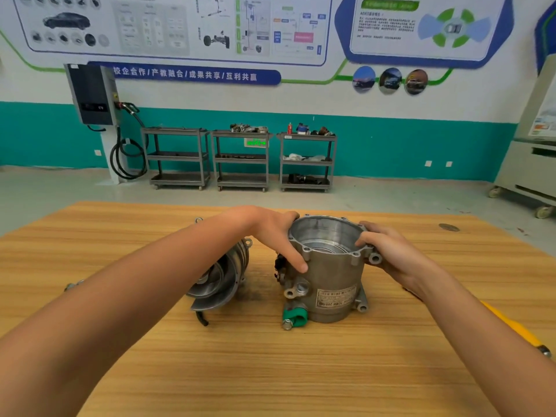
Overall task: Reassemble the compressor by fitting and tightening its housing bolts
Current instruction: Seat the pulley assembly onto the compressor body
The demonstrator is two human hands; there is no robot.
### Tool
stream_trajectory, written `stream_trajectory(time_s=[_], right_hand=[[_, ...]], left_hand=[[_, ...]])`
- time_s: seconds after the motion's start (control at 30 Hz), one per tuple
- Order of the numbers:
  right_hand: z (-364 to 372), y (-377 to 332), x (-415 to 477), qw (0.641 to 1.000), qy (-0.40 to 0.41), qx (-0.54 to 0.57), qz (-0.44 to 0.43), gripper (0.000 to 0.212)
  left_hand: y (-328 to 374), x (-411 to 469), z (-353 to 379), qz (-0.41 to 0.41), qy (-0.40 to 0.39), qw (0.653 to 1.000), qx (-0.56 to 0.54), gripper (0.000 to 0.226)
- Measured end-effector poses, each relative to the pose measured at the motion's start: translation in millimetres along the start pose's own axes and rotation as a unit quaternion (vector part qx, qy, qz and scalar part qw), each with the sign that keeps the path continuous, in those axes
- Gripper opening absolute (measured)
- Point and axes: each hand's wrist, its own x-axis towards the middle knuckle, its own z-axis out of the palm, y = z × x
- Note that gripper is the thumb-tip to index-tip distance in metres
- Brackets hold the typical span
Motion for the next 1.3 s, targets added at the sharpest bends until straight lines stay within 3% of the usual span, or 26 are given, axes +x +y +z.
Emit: stream_trajectory(time_s=[0.2, 0.27, 0.33, 0.43, 0.5, 0.53, 0.6, 0.67, 0.73, 0.9, 1.0, 1.17, 1.3], right_hand=[[4.4, 2.1, -4.5, 1.000, -0.030, -0.005, -0.003, 0.061], [3.2, -0.4, -8.2, 0.999, -0.041, -0.002, 0.004, 0.060], [3.3, -7.7, -14.0, 0.998, -0.041, -0.044, 0.013, 0.061], [9.2, -29.5, -19.8, 0.975, 0.094, -0.193, -0.053, 0.068], [26.5, -52.2, -31.5, 0.964, 0.148, -0.161, -0.150, 0.062], [40.7, -63.9, -38.1, 0.963, 0.132, -0.135, -0.191, 0.058], [75.6, -82.9, -53.4, 0.971, 0.040, -0.095, -0.215, 0.054], [112.2, -89.9, -62.4, 0.977, -0.070, -0.096, -0.180, 0.052], [142.1, -88.7, -60.4, 0.978, -0.133, -0.107, -0.122, 0.048], [174.9, -91.8, -32.2, 0.987, -0.135, -0.089, -0.022, 0.056], [176.0, -101.2, -5.0, 0.981, -0.119, -0.155, 0.008, 0.059], [180.6, -101.4, 39.9, 0.907, -0.177, -0.374, 0.080, 0.075], [191.4, -95.4, 58.5, 0.852, -0.252, -0.434, 0.148, 0.095]], left_hand=[[-8.6, -24.5, -4.6, -0.017, 0.026, 0.997, 0.070, 0.108], [-20.9, -41.2, -9.1, 0.000, 0.026, 0.999, 0.021, 0.111], [-41.2, -58.7, -10.4, 0.013, 0.081, 0.993, -0.083, 0.107], [-84.9, -72.4, -1.3, -0.052, 0.248, 0.927, -0.276, 0.088], [-113.9, -76.1, 11.1, -0.141, 0.326, 0.873, -0.334, 0.070], [-126.1, -79.3, 17.2, -0.179, 0.322, 0.861, -0.350, 0.069], [-141.4, -82.7, 28.0, -0.206, 0.242, 0.853, -0.413, 0.081], [-141.9, -84.6, 37.6, -0.202, 0.161, 0.849, -0.461, 0.094], [-135.3, -83.6, 43.3, -0.193, 0.132, 0.842, -0.486, 0.102], [-140.1, -79.5, 44.7, -0.193, 0.133, 0.815, -0.530, 0.107], [-149.2, -77.9, 45.0, -0.188, 0.117, 0.810, -0.544, 0.105], [-168.3, -70.6, 58.0, -0.148, 0.082, 0.785, -0.596, 0.087], [-176.7, -62.3, 70.8, -0.147, 0.074, 0.760, -0.629, 0.107]])
